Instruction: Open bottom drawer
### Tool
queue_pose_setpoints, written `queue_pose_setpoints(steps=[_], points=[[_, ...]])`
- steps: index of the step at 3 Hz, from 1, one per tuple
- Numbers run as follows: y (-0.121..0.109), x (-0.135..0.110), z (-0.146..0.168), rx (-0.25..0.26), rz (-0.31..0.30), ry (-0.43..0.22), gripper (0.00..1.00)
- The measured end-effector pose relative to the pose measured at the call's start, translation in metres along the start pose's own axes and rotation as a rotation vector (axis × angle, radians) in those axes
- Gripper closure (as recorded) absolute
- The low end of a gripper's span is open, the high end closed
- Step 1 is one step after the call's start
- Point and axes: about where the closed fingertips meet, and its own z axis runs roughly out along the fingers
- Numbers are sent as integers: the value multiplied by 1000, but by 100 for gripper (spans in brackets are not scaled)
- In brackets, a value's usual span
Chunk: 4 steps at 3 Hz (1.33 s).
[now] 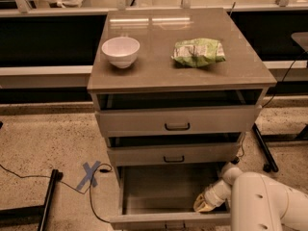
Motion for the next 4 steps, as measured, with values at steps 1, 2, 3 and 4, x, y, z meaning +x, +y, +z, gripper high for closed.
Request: queue_pose_setpoints(steps=[1, 2, 3, 4], points=[[43, -8, -16, -24, 58, -51, 100], [43, -12, -15, -28, 66, -40, 100], [27, -19, -5, -43, 58, 1, 100], [13, -30, -14, -8, 70, 5, 100]])
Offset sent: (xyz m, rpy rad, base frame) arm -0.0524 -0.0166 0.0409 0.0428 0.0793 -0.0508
